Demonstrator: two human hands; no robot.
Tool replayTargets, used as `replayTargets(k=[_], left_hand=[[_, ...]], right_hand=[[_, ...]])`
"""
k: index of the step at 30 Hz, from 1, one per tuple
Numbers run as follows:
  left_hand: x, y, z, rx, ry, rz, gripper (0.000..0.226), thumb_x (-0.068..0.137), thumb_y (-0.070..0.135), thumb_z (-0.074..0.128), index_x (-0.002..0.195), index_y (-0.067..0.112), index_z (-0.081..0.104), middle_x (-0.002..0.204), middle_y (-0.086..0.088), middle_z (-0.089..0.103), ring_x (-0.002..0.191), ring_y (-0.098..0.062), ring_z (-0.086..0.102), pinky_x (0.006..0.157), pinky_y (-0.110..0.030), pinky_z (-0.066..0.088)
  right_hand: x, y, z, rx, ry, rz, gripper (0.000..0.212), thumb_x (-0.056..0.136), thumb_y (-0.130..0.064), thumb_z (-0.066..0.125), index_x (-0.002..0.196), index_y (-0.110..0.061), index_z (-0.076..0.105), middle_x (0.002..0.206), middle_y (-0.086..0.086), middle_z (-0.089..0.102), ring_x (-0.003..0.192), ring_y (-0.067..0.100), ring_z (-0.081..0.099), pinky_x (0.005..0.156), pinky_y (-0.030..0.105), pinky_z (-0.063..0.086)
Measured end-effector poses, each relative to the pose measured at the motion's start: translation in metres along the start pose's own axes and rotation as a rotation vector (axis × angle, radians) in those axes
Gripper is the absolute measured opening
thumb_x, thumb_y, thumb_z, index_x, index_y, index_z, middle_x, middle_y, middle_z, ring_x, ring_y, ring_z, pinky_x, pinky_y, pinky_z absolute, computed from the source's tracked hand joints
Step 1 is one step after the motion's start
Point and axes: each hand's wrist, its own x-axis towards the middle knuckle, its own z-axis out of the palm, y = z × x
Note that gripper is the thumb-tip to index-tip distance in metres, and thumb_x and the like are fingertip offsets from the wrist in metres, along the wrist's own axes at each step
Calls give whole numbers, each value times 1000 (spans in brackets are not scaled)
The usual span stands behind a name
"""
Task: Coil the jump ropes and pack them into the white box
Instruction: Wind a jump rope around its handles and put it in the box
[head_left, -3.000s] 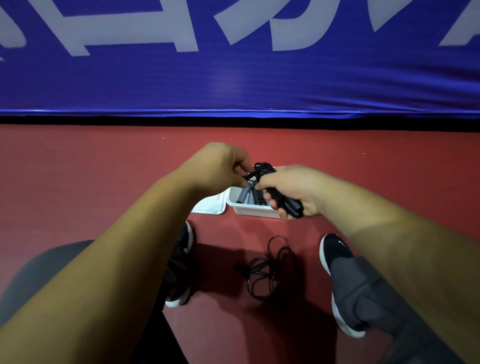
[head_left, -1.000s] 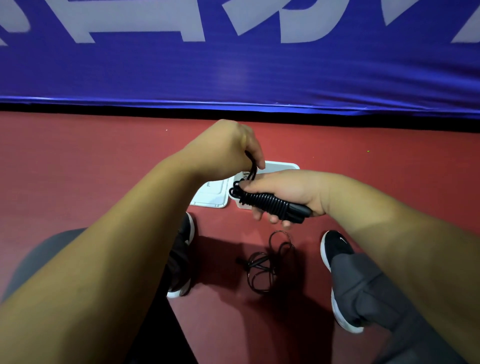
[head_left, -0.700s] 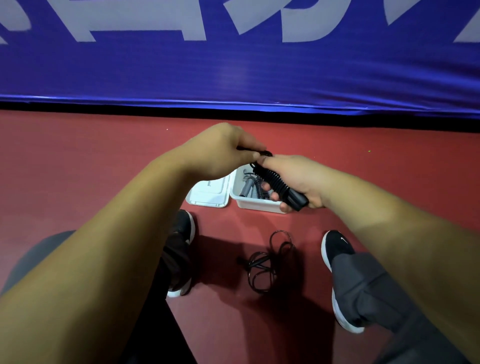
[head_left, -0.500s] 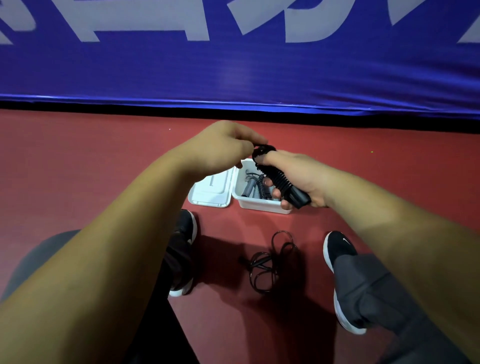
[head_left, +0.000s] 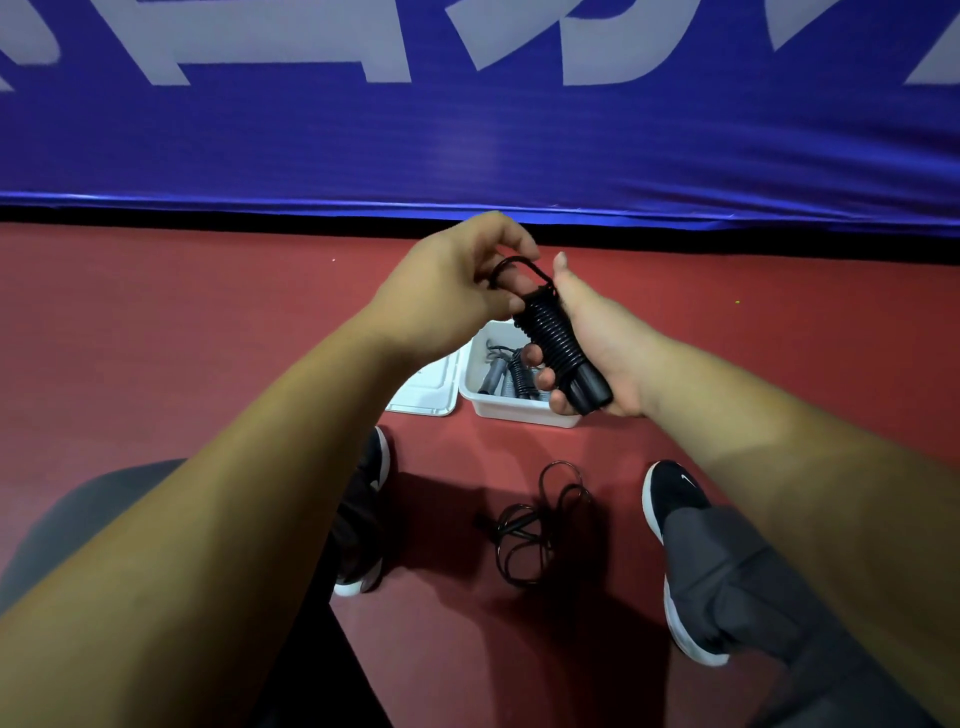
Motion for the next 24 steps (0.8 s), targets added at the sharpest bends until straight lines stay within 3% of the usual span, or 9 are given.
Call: replayTargets(k=[3,5,10,13,16,20,24], left_hand=[[-1,3,2,13,26,33,30,91,-11,69,114,8,70,102,-9,76,88,-8,71,82,-21,57],[-1,3,3,-6,53,33,23,93,-2,74,113,10,73,106,-5,76,93,-7,71,82,-19,55],[3,-2,11,-450,181,-118,16,100,8,70,111,-3,69,97,-14,69,96,-23,73,95,-35,61],[8,-10,15,-643,315,-260,24,99,7,71,115,-10,64,107,-22,71,106,-27,76,95,-32,61],[11,-13,13,-769,390,-333,17,99,-5,64,115,-10,63,112,-24,71,104,-27,76,94,-33,62],[13,-15,16,-599,309,-294,27,100,-10,55,119,2,69,112,-15,77,92,-17,75,95,-33,61],[12,-18,19,-321,289,-174,26,101,-3,59,114,14,75,108,0,80,87,-6,72,75,-20,55]], right_hand=[[0,1,0,48,-5,14,68,90,-91,42,106,-28,63,73,1,58,55,18,52,55,28,45],[1,3,-1,85,1,11,63,93,-87,46,105,-28,62,71,1,59,54,17,52,54,28,46],[6,4,-1,142,21,-11,54,96,-78,52,103,-25,62,72,1,59,54,18,52,55,30,47],[8,6,0,118,42,-42,50,97,-73,53,97,-24,63,73,2,60,55,19,52,56,30,47],[9,7,4,81,53,-82,48,97,-70,52,96,-23,63,73,2,60,55,19,50,55,30,46],[11,7,9,-14,89,-145,47,97,-66,47,96,-23,66,74,3,61,54,21,53,55,31,48],[12,8,10,-62,96,-184,43,97,-56,43,101,-23,68,73,5,62,56,22,54,55,33,49]])
